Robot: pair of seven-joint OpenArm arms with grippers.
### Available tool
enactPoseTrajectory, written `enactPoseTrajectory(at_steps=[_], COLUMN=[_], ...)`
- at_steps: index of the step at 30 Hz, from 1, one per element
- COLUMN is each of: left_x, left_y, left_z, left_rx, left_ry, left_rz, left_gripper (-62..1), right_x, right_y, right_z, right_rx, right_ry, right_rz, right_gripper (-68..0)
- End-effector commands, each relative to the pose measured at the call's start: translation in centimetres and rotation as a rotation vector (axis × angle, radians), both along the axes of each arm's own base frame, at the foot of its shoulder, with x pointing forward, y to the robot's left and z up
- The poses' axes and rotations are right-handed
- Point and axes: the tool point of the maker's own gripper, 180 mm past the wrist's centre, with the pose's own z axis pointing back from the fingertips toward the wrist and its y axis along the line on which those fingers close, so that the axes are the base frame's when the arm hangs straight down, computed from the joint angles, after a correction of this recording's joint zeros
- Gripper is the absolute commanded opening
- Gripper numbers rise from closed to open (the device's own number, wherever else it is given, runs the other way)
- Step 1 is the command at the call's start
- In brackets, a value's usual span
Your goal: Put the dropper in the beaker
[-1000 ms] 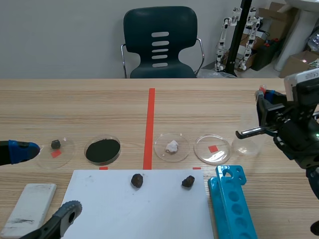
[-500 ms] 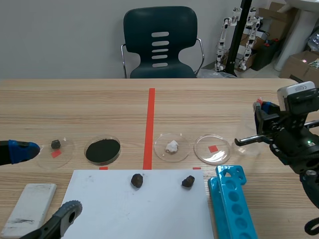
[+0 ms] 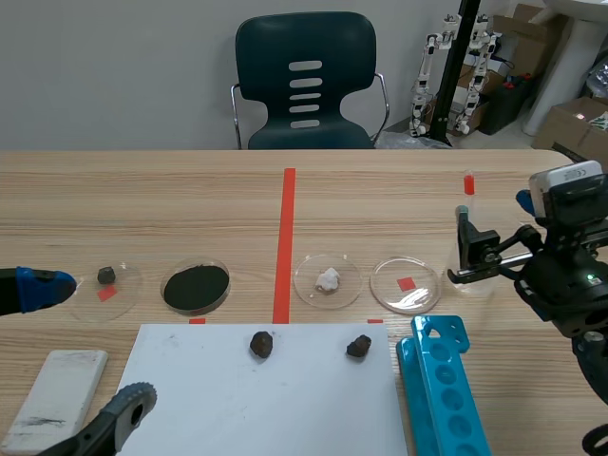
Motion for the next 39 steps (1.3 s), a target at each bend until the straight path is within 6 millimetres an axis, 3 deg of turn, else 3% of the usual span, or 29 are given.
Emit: enactPoseTrajectory(at_steps=[1, 4, 6, 13, 39], left_x=[0.2, 0.2, 0.2, 0.2, 0.2], left_y=[-0.2, -0.2, -0.2, -0.2, -0.2], left_z=[0.8, 0.8, 0.8, 0.8, 0.8], left_rx=[-0.028, -0.028, -0.028, -0.028, -0.028], left_ry=[-0.021, -0.021, -0.021, -0.021, -0.021], left_rz=[0.003, 0.003, 0.003, 0.003, 0.003], left_gripper=[1.3, 1.3, 1.3, 1.3, 1.3], right_x=[-0.1, -0.8, -1.3, -2.7, -3.0], right_y=[-0.4, -0.1, 0.1, 0.6, 0.6], right_z=[1.2, 1.3, 1.7, 3.2, 3.2], right_rx=[0.021, 0.021, 0.018, 0.014, 0.019], right_ry=[-0.043, -0.048, -0.053, -0.080, -0.084], right_rz=[-0.009, 0.003, 0.013, 0.037, 0.036], right_gripper=[-13.6, -6.5, -5.3, -5.3, -5.4])
